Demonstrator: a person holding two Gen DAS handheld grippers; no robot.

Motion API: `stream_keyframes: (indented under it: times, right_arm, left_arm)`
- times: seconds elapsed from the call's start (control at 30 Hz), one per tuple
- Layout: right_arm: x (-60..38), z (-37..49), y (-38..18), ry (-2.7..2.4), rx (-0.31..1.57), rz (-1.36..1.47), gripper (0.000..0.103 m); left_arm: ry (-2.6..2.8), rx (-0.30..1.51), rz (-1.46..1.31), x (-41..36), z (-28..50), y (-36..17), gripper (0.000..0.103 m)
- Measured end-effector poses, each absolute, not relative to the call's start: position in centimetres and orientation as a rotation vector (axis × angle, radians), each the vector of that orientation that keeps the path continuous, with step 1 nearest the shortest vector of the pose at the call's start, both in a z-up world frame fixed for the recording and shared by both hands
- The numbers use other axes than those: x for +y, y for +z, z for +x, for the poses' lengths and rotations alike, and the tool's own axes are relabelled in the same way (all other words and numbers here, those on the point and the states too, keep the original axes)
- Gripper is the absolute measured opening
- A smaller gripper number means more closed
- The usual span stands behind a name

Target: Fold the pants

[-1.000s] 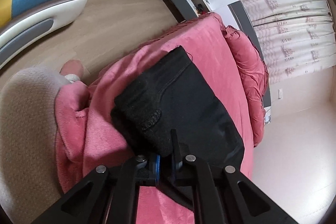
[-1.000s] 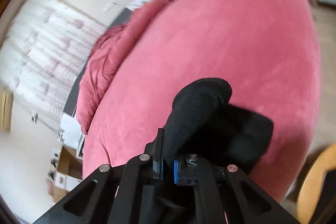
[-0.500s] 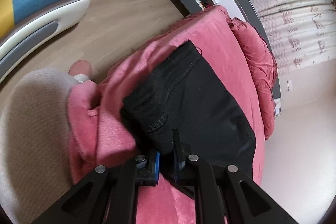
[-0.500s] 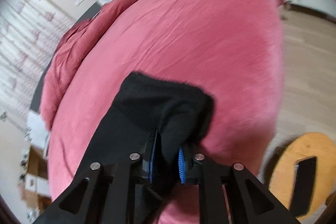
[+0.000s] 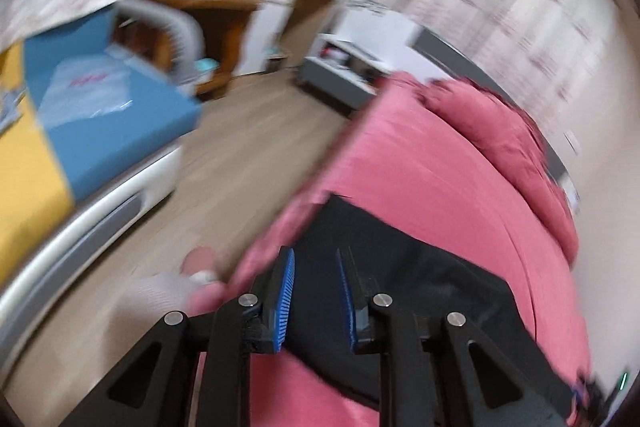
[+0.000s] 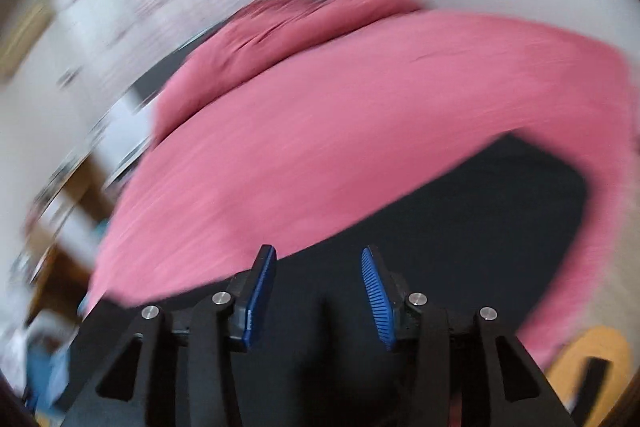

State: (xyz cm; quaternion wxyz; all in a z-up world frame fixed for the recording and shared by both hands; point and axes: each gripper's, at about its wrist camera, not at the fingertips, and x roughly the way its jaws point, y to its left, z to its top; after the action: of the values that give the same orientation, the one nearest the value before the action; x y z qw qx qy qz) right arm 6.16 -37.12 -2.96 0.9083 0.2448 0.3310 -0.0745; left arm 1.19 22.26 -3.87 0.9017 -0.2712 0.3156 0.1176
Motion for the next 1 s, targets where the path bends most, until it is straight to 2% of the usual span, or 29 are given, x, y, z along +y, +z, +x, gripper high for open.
stream_keyframes:
  times: [0.37, 0.53, 0.63, 0.8, 0.87, 0.93, 1.0]
  right_arm:
    - [-18.6, 17.3, -3.7, 0.444, 0.929, 0.365, 0.048]
    - [-14.6, 23.1, -4.3, 0.526, 0.992, 0.445, 0.052]
    - [-13.1, 27.5, -6.6, 0.536, 1.133, 0.478, 0.052]
    - [-11.4, 29.9, -10.9, 0.734, 1.351, 0.599, 0.049]
    - [-11.3, 30.5, -11.8, 0.714, 1.330, 0.636, 0.039]
    - [-11.3, 30.9, -12.6, 0.637, 1.314, 0.630, 0.012]
    - [-10.8, 30.6, -11.5, 0.612, 1.235, 0.572, 0.011]
  left_arm:
    - [-0.142, 0.880, -0.396, 9.9, 11.0, -8.2, 0.023]
    - [-0.151, 0.937, -0.393, 8.8, 13.2, -10.5, 0.023]
    - [-0.170, 0.933, -0.448, 9.5, 12.4, -11.9, 0.023]
    - [-0.211, 0.890, -0.493, 10.2, 11.4, -12.3, 0.023]
    - [-0.211, 0.887, -0.492, 10.1, 11.5, -12.5, 0.023]
    - [-0.211, 0.890, -0.483, 10.1, 11.7, -12.5, 0.023]
    - [-0.219, 0.889, -0.475, 10.1, 11.8, -12.5, 0.023]
